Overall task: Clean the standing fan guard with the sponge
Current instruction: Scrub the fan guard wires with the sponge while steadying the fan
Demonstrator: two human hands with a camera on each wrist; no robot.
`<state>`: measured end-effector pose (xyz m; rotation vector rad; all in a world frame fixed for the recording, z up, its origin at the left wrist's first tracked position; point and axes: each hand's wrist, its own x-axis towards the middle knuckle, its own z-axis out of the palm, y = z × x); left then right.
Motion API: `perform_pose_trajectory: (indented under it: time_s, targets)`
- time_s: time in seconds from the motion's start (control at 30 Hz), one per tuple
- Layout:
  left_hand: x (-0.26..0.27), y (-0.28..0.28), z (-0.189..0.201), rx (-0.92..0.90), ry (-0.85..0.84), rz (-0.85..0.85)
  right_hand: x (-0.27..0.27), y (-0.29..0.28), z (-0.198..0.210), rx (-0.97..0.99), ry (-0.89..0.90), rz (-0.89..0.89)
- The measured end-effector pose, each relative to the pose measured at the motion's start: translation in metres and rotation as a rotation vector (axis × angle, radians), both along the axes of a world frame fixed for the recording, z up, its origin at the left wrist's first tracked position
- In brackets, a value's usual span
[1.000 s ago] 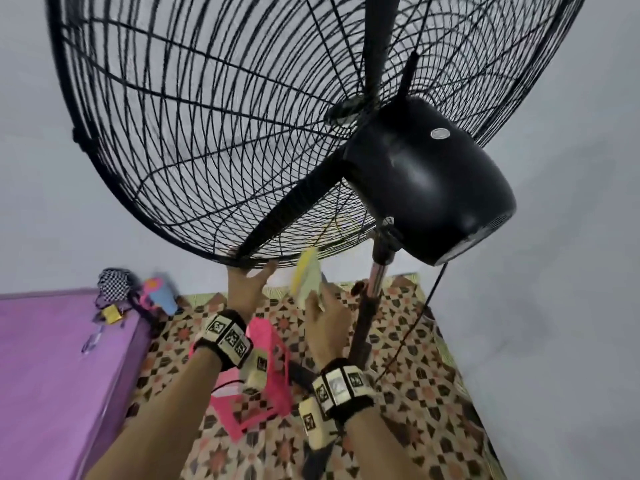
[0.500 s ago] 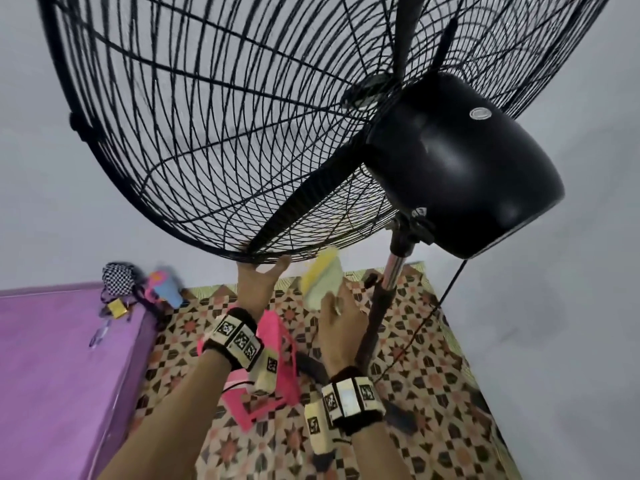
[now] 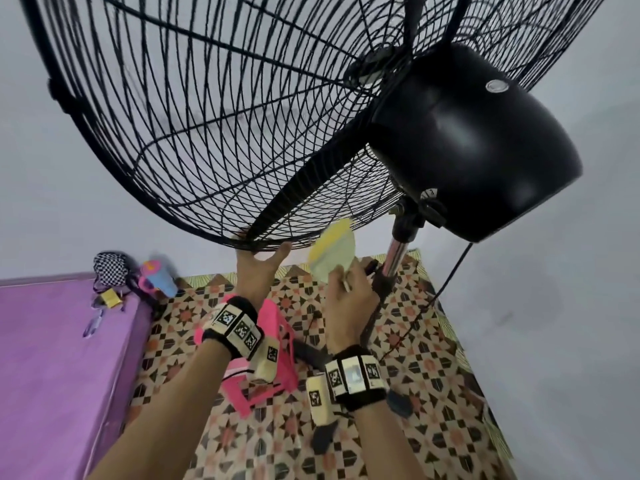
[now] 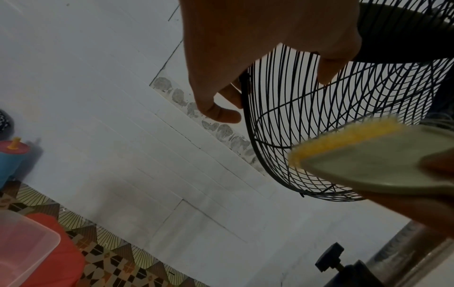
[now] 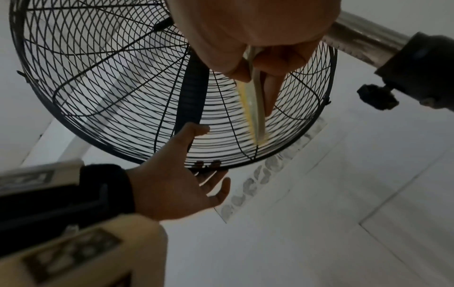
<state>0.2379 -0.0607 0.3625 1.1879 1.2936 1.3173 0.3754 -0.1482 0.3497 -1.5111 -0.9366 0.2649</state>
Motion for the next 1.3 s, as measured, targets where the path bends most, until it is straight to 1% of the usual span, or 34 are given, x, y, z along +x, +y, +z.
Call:
perform_pose_trajectory:
  time_s: [0.07, 0.13, 0.2, 0.3, 0.33, 0.4, 0.5, 0.57, 0.67, 0.7, 0.77, 0.83, 0.87, 0.97, 1.07, 1.13, 1.3]
  targets:
    - [0.0, 0.001, 0.001, -0.001, -0.017, 0.009, -0.007, 0.003, -0.01, -0.079, -0.066, 0.094]
    - [-0.002, 0.004, -0.002, -0.016, -0.009, 0.015, -0.012, 0.007, -0.031, -0.188, -0.11, 0.176]
    - [-0.002, 0.004, -0.006, -0.051, 0.009, 0.012, -0.012, 0.01, -0.045, -0.207, -0.043, 0.179]
    - [-0.004, 0.008, -0.014, -0.078, 0.027, 0.003, -0.019, 0.016, -0.053, -0.128, 0.065, 0.072]
    - [-0.004, 0.009, -0.015, -0.08, 0.034, 0.004, -0.023, 0.016, -0.058, -0.11, 0.085, 0.066]
    - [-0.005, 0.009, -0.015, -0.071, 0.034, 0.014, -0.035, 0.017, -0.073, -0.092, 0.123, 0.096]
    - [-0.008, 0.009, -0.016, -0.034, 0.048, 0.007, -0.048, 0.033, -0.084, -0.124, 0.216, 0.158]
    - [-0.008, 0.008, -0.015, -0.014, 0.054, -0.002, -0.05, 0.05, -0.082, -0.149, 0.262, 0.217]
    - [-0.005, 0.007, -0.007, 0.002, 0.056, 0.017, -0.044, 0.068, -0.069, -0.226, 0.267, 0.32]
    - [-0.005, 0.007, -0.007, 0.0, 0.054, 0.025, -0.041, 0.068, -0.066, -0.252, 0.255, 0.315]
    - [-0.006, 0.008, -0.005, -0.008, 0.062, 0.028, -0.038, 0.055, -0.065, -0.248, 0.217, 0.218]
    - [-0.008, 0.005, -0.003, -0.029, 0.067, 0.007, -0.039, 0.034, -0.076, -0.169, 0.225, 0.099]
    - [-0.008, 0.004, -0.002, -0.035, 0.076, 0.001, -0.041, 0.023, -0.079, -0.126, 0.248, 0.07]
    - [-0.008, 0.003, -0.006, -0.046, 0.071, -0.013, -0.047, 0.015, -0.081, -0.103, 0.287, 0.107]
    - [-0.003, 0.001, -0.001, -0.016, 0.07, -0.001, -0.038, 0.042, -0.069, -0.175, 0.222, 0.143]
    - [-0.003, 0.002, 0.002, -0.001, 0.071, 0.026, -0.033, 0.054, -0.073, -0.178, 0.188, 0.148]
    - [-0.002, 0.0, 0.007, -0.012, 0.084, 0.009, -0.038, 0.016, -0.085, -0.096, 0.294, 0.113]
